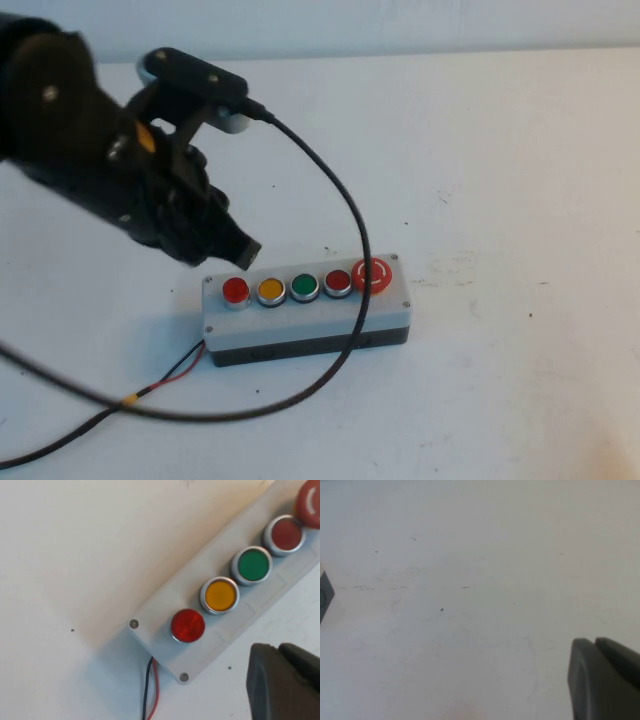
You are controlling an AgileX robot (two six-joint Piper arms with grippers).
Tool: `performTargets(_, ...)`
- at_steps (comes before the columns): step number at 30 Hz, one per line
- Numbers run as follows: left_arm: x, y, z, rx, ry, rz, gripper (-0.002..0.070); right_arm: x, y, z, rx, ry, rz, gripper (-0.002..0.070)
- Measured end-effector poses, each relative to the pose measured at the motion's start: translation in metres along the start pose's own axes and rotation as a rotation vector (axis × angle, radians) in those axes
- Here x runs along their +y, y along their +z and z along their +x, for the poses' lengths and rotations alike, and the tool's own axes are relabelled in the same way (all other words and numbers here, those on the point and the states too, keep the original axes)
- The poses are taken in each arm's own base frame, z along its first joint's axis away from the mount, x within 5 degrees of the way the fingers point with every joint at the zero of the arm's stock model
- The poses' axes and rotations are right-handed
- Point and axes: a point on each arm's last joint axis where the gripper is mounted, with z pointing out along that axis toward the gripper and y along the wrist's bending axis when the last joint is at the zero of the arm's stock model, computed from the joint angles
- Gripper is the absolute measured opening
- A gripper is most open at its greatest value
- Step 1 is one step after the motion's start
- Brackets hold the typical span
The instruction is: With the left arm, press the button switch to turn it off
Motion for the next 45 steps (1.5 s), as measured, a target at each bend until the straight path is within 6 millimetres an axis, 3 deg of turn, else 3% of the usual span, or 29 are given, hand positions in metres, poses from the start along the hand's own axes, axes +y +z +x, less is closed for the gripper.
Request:
performTargets(4, -0.012, -0.037, 0.040, -0.171, 0.001, -0.038, -0.0003, 0.000, 0.000, 0.000, 0.000, 0.000, 0.000, -0.0016)
performTargets(8, -0.023, -0.059, 0.086, -0.367, -0.012, -0.078, -0.0003, 0.000, 0.000, 0.000, 0.000, 0.000, 0.000, -0.0016)
performTargets(14, -0.037, -0.055, 0.150, -0.545, -0.062, -0.099, -0.0003, 0.000, 0.000, 0.000, 0.000, 0.000, 0.000, -0.0016)
performTargets(21, -0.046, -0.050, 0.196, -0.758, -0.064, -0.148, -0.0003, 0.000, 0.000, 0.000, 0.000, 0.000, 0.000, -0.0016)
performTargets(26, -0.049, -0.048, 0.214, -0.820, -0.063, -0.160, -0.0003, 0.000, 0.000, 0.000, 0.000, 0.000, 0.000, -0.0016)
performTargets(35, -0.049, -0.040, 0.217, -0.858, -0.062, -0.175, -0.0003, 0.000, 0.000, 0.000, 0.000, 0.000, 0.000, -0.0016)
performTargets(42, -0.046, -0.006, 0.235, -1.144, -0.067, -0.278, -0.0003, 0.000, 0.000, 0.000, 0.000, 0.000, 0.000, -0.0016)
performTargets(45, -0.046, -0.005, 0.240, -1.225, -0.051, -0.321, -0.0003, 0.000, 0.000, 0.000, 0.000, 0.000, 0.000, -0.0016)
